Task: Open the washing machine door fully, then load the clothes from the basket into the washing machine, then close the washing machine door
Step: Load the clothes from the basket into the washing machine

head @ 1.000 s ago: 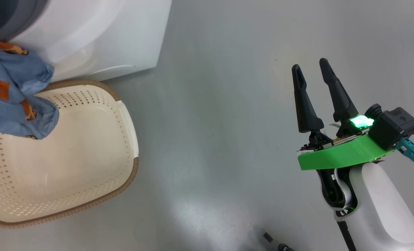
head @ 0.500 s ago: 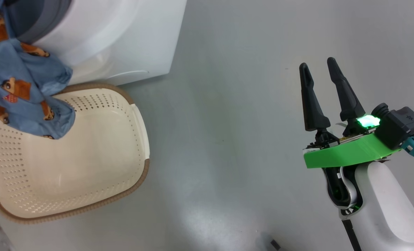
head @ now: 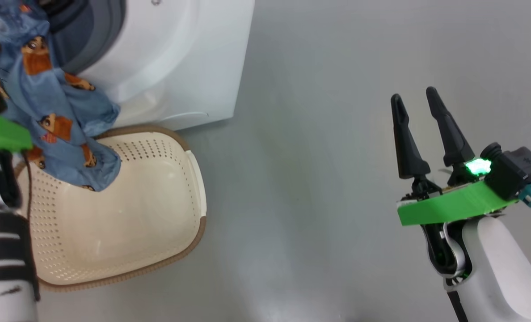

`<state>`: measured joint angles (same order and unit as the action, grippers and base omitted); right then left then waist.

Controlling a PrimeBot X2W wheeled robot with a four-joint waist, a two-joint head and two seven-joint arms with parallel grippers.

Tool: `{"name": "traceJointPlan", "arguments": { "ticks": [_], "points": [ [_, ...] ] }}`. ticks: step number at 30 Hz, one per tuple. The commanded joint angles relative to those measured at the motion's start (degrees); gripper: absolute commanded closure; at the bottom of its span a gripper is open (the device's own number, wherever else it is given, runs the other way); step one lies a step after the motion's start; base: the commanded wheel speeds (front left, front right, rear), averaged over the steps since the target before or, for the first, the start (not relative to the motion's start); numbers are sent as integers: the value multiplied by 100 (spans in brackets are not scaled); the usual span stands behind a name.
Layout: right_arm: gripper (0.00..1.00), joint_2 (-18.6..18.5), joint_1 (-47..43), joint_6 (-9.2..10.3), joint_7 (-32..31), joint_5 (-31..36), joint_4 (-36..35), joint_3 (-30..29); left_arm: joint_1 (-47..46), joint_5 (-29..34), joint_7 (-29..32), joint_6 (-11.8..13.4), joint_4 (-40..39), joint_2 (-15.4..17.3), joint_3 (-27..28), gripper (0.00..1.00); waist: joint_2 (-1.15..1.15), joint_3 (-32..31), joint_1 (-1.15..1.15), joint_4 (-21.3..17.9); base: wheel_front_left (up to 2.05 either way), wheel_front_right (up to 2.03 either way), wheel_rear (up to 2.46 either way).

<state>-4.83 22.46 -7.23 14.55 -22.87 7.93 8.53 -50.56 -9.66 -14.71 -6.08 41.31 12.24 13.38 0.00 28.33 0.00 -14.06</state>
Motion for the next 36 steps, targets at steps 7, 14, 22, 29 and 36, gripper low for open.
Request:
{"name": "traceJointPlan", "arguments": {
  "ticks": [7, 14, 22, 29, 36],
  "points": [
    [0, -203, -370, -25, 45, 38, -44, 54, 708, 204, -29, -70, -450, -50, 228, 0, 0, -535, 0, 163, 0, 0, 0],
    [0, -340, -610, -25, 45, 41, 24, 30, 1352, 298, -29, -104, -720, -300, 321, 0, 0, -971, 0, 294, 0, 0, 0],
    [0, -461, -896, -25, 45, 41, 62, -7, 2099, 349, -29, -127, -945, -508, 370, 0, 0, -1393, 0, 457, 0, 0, 0],
    [0, -552, -1160, -25, 45, 37, 90, -31, 2762, 319, -29, -136, -1248, -664, 403, 0, 0, -1729, 0, 564, 0, 0, 0],
    [0, -603, -1383, -25, 45, 30, 104, -47, 3482, 349, -29, -139, -1679, -788, 395, 0, 0, -1999, 0, 631, 0, 0, 0]
  ]
}}
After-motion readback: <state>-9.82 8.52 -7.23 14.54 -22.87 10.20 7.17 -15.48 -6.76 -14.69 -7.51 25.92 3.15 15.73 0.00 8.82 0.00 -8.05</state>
